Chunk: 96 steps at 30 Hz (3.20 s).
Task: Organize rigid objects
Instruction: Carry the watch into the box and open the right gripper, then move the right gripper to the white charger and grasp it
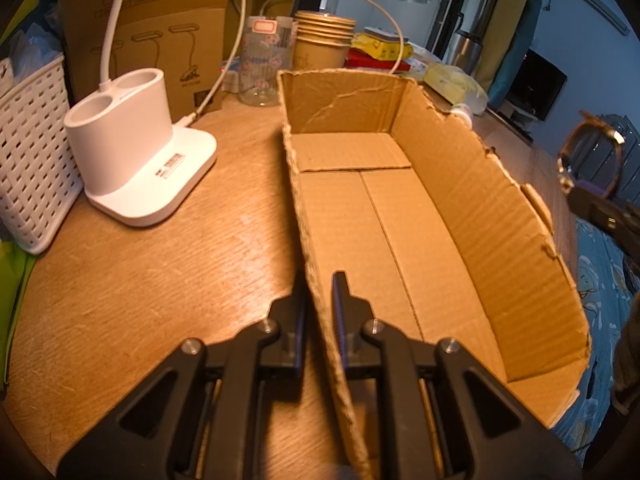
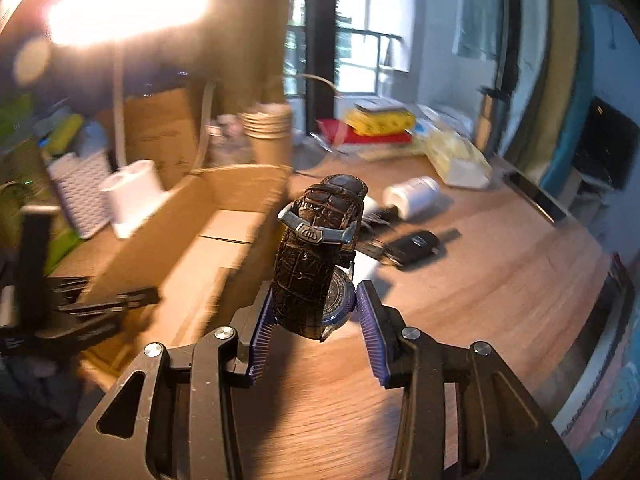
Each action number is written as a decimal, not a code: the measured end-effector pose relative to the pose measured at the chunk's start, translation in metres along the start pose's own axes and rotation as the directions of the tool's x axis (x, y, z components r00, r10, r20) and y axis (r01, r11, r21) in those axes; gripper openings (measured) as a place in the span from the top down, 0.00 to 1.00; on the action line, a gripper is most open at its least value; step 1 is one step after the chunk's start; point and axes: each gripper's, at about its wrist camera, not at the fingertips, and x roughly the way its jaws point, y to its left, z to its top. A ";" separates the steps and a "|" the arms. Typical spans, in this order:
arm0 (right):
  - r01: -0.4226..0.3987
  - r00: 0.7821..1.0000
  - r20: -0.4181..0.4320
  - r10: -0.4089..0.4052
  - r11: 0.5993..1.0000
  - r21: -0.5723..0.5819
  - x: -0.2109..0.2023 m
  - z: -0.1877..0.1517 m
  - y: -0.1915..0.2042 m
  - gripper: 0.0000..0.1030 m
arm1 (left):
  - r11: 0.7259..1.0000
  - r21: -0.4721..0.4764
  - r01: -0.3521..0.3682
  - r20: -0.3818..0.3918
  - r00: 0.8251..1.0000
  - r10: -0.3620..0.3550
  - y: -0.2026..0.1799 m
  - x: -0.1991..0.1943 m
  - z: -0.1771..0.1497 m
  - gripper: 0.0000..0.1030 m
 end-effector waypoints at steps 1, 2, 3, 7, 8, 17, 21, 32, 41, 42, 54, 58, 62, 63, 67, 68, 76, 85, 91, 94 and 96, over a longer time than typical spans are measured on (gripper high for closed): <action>-0.012 1.000 0.007 0.012 1.000 -0.010 -0.003 0.001 0.006 0.58 | 1.000 0.000 0.000 0.000 1.000 0.000 0.000 0.000 0.000 0.88; -0.028 1.000 0.014 0.028 0.999 -0.023 -0.006 0.003 0.013 0.58 | 1.000 0.000 -0.001 0.000 1.000 0.001 0.000 0.000 0.000 0.88; -0.038 0.999 0.016 0.039 0.999 -0.031 -0.007 0.004 0.016 0.58 | 1.000 0.000 -0.001 0.000 1.000 0.001 0.000 0.000 0.000 0.88; -0.094 0.995 0.014 0.095 0.994 -0.063 -0.010 0.005 0.037 0.58 | 1.000 0.003 -0.001 0.000 1.000 0.001 0.000 0.000 0.000 0.88; -0.105 0.994 0.011 0.106 0.992 -0.069 -0.011 0.004 0.043 0.58 | 1.000 0.002 -0.002 0.000 1.000 0.002 0.001 0.000 0.000 0.88; -0.193 0.981 -0.043 0.189 0.976 -0.106 0.001 -0.001 0.069 0.58 | 1.000 0.000 -0.003 0.000 1.000 0.003 0.002 0.000 0.001 0.88; -0.224 0.973 -0.089 0.214 0.968 -0.115 0.008 -0.008 0.077 0.58 | 1.000 0.001 -0.003 0.000 1.000 0.003 0.002 0.000 0.001 0.88; -0.270 0.941 -0.271 0.201 0.931 -0.247 0.025 -0.017 0.097 0.58 | 1.000 0.005 -0.005 0.000 1.000 0.005 0.001 -0.001 0.001 0.88; -0.304 0.924 -0.305 0.229 0.925 -0.227 0.030 -0.010 0.091 0.51 | 1.000 0.004 -0.006 -0.001 1.000 0.006 -0.001 -0.001 0.000 0.88; -0.303 0.925 -0.303 0.228 0.926 -0.226 0.030 -0.010 0.090 0.51 | 1.000 0.004 -0.006 -0.001 1.000 0.006 -0.001 -0.001 0.000 0.88; -0.282 0.947 -0.219 0.237 0.938 -0.204 0.003 -0.002 0.075 0.48 | 1.000 0.004 -0.006 -0.001 1.000 0.006 -0.001 -0.001 0.000 0.87; -0.251 0.960 -0.169 0.222 0.951 -0.180 -0.007 0.005 0.060 0.48 | 1.000 0.004 -0.006 -0.001 1.000 0.006 -0.001 -0.001 0.000 0.87; -0.200 0.977 -0.098 0.188 0.971 -0.128 -0.013 0.013 0.037 0.47 | 1.000 0.004 -0.006 -0.001 1.000 0.006 -0.001 -0.001 0.000 0.87; -0.190 0.980 -0.087 0.181 0.976 -0.110 -0.013 0.014 0.031 0.46 | 1.000 0.004 -0.006 -0.001 1.000 0.006 -0.001 -0.001 0.000 0.87; -0.150 0.987 -0.070 0.146 0.987 -0.058 -0.007 0.018 0.009 0.43 | 1.000 0.005 -0.007 -0.001 1.000 0.007 -0.001 -0.001 0.000 0.87; -0.141 0.988 -0.071 0.138 0.989 -0.045 -0.004 0.018 0.004 0.43 | 1.000 0.005 -0.007 -0.001 1.000 0.007 -0.001 -0.001 0.000 0.87; -0.063 0.995 -0.074 0.065 0.998 0.025 0.017 0.013 -0.025 0.43 | 1.000 0.005 -0.006 -0.001 1.000 0.006 -0.001 -0.001 0.000 0.87; 0.025 0.997 -0.077 -0.016 0.993 0.119 0.053 0.005 -0.045 0.37 | 1.000 0.004 -0.006 -0.001 1.000 0.006 -0.001 -0.001 0.000 0.87; 0.029 0.995 -0.096 -0.014 0.988 0.154 0.070 0.003 -0.051 0.36 | 1.000 0.004 -0.007 -0.001 1.000 0.007 -0.001 -0.001 0.000 0.87; 0.025 0.995 -0.104 -0.008 0.987 0.161 0.076 0.004 -0.050 0.35 | 1.000 0.004 -0.007 -0.001 1.000 0.007 -0.001 -0.001 0.000 0.87; 0.017 0.994 -0.106 0.001 0.987 0.162 0.079 0.004 -0.048 0.35 | 1.000 0.004 -0.007 -0.001 1.000 0.007 -0.001 -0.001 0.000 0.87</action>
